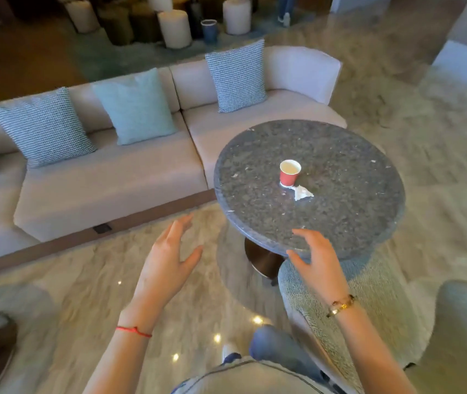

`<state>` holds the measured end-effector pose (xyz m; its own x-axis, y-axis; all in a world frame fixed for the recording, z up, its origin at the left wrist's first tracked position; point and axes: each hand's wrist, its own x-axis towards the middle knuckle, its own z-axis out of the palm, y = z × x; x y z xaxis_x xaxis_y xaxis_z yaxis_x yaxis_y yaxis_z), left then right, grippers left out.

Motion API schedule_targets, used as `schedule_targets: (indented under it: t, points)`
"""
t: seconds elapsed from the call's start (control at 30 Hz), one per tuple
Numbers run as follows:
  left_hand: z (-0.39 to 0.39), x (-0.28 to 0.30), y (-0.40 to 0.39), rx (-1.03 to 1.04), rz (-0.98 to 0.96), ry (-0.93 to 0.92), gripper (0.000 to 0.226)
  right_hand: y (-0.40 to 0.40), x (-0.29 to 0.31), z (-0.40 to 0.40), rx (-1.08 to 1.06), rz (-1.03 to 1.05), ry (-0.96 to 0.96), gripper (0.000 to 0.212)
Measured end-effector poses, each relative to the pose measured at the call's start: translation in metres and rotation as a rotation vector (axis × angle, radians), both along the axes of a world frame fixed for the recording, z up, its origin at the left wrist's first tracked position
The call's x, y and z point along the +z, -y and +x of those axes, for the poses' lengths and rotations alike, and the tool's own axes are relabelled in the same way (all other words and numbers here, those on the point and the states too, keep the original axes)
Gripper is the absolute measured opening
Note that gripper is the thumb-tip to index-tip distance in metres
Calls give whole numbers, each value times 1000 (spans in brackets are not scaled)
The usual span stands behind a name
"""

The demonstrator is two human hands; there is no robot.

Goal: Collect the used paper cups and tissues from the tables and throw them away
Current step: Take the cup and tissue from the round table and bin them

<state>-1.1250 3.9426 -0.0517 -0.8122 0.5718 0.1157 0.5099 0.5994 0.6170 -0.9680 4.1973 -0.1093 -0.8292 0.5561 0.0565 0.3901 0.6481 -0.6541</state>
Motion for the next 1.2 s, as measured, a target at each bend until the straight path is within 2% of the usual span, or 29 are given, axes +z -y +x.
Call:
schedule_targets:
  t: [0.23,0.47,0.63,0.97,1.2]
  points:
    - [-97,-30,-120,-220,26,68,64,-70,-29,-63,-161,-24,85,48]
    - [-157,-66,-250,-275,11,186,73,-161,-60,-122,-275,-56,156,46]
    - [-183,-94,-316,-296,-68,243,82,-210,-84,-163,-249,-109,248,42]
    - [-212,-141,-384,-398,-262,362,100,-239,-138,-204,-250,-159,415,43]
    - [-217,-158,-405,-443,-309,408,105,-238,-158,-209,-233,-77,487,42]
